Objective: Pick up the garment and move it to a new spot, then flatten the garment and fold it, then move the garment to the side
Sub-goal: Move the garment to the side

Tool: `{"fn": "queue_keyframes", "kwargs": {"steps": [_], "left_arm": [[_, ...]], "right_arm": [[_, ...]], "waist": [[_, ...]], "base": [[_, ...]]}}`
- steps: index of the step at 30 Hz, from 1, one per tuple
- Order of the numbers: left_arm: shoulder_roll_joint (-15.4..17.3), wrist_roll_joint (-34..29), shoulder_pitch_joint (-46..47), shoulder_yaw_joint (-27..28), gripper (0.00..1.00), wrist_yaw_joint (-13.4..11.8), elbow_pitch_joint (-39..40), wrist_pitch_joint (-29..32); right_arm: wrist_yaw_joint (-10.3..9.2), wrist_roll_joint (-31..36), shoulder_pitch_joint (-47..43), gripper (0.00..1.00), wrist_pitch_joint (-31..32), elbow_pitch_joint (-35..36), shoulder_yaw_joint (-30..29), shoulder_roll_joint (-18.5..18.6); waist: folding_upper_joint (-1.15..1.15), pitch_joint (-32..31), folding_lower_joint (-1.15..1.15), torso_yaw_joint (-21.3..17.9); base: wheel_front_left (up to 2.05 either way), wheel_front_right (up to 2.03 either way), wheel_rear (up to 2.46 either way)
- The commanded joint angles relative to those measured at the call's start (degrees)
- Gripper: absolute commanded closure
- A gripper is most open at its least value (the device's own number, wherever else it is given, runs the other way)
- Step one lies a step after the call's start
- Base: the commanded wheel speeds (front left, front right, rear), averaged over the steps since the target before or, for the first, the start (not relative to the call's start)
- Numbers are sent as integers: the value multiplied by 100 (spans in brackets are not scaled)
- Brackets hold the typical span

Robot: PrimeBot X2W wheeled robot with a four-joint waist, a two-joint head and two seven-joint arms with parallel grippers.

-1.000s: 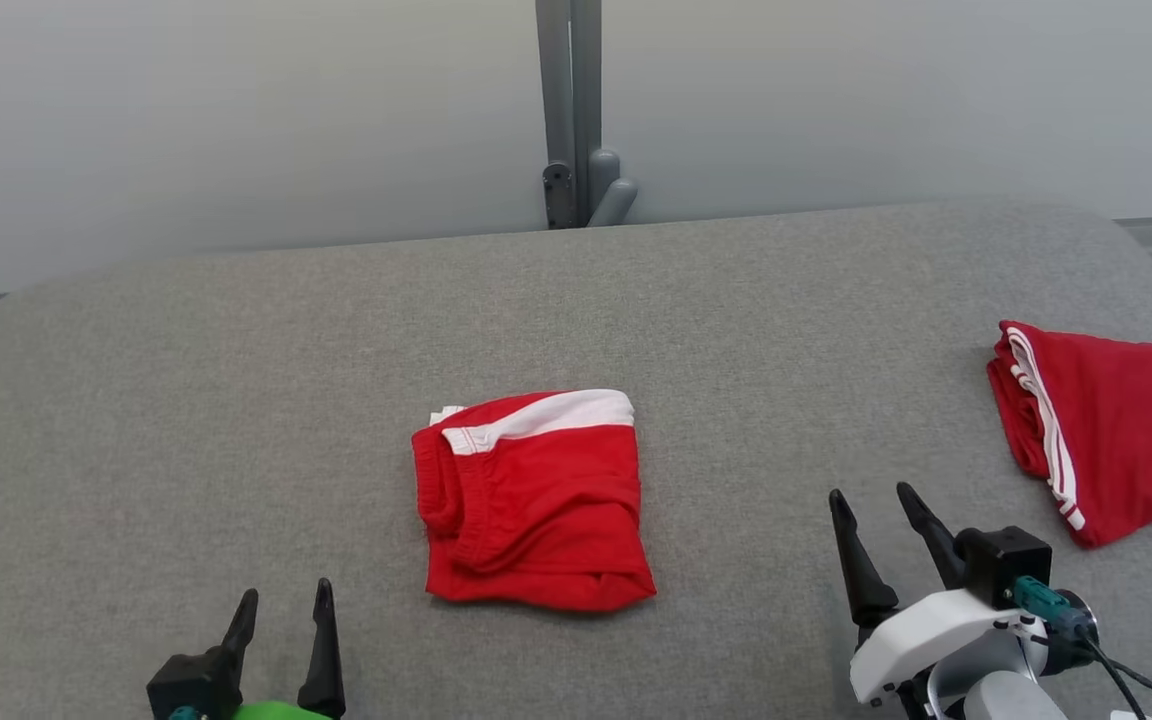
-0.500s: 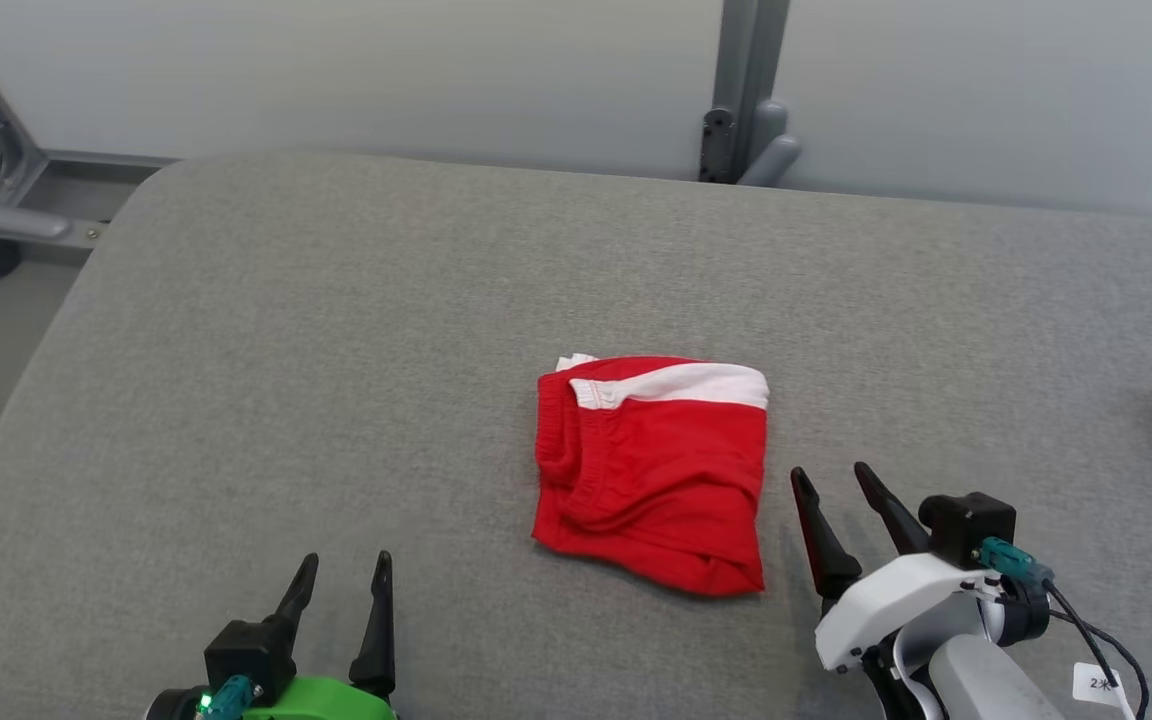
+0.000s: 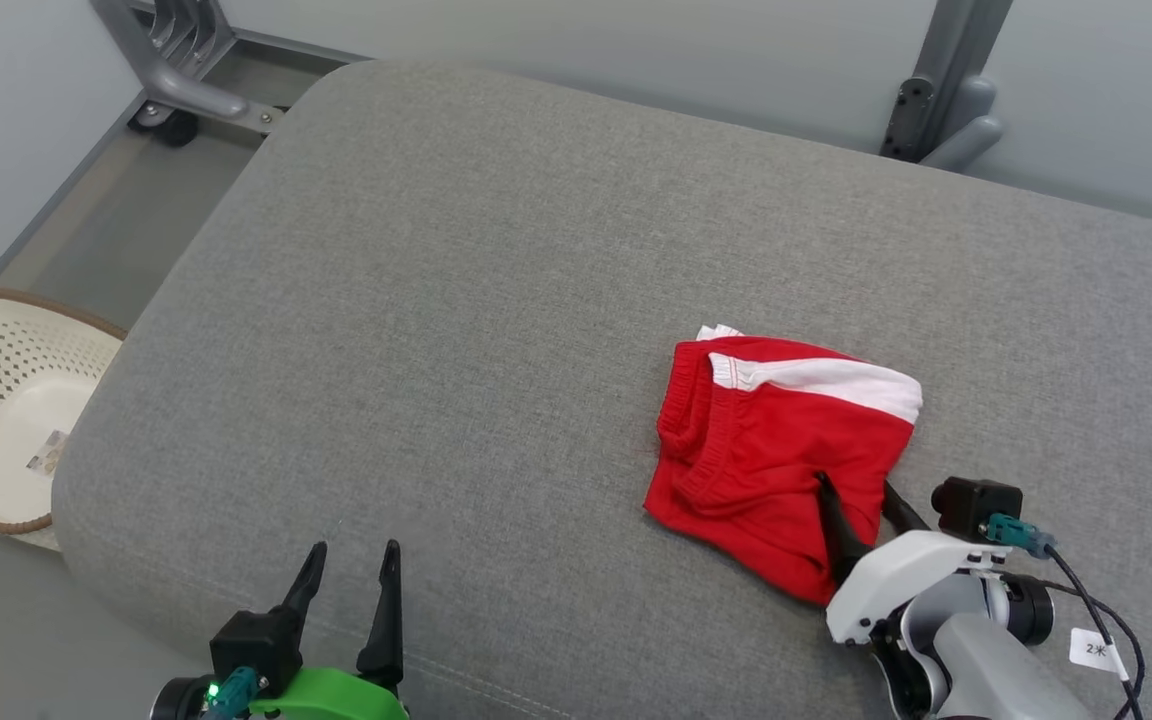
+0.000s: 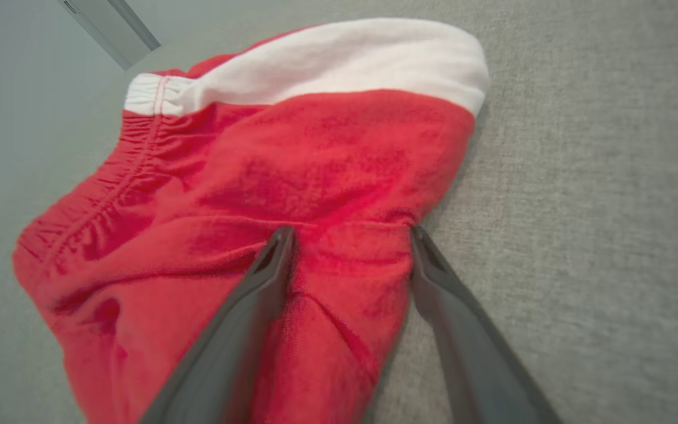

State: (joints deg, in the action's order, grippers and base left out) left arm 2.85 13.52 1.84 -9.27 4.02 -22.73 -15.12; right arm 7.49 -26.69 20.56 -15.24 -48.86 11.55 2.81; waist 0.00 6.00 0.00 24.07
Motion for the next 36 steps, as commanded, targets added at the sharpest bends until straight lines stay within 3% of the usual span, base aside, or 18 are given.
{"fn": "queue_keyframes", "kwargs": {"steps": [1,9,16,27,32,36], "left_arm": [[12,20,98,5,0,-42,13,4],[14,-93,-51,171,0,3,-64,4],[14,-159,-247,345,0,93,-89,4],[14,118,-159,164,0,48,-57,4],[14,161,-33,65,0,20,-26,5],[16,151,64,-5,0,14,-28,5]], "right_arm": [[-2,-84,34,100,21,-105,75,11],[-2,-147,-26,100,19,236,23,27],[-6,-87,-391,100,18,389,-1,35],[-5,294,-605,100,13,523,-188,22],[-5,336,-624,100,13,571,-108,24],[-5,275,-597,100,13,616,-26,17]], "waist": [[0,159,0,142],[0,-92,0,-442],[0,-541,0,-1626],[0,-604,0,-3630],[0,-524,0,-4240],[0,-448,0,-4481]], "base": [[0,0,0],[0,0,0],[0,0,0],[0,0,0],[0,0,0],[0,0,0]]}}
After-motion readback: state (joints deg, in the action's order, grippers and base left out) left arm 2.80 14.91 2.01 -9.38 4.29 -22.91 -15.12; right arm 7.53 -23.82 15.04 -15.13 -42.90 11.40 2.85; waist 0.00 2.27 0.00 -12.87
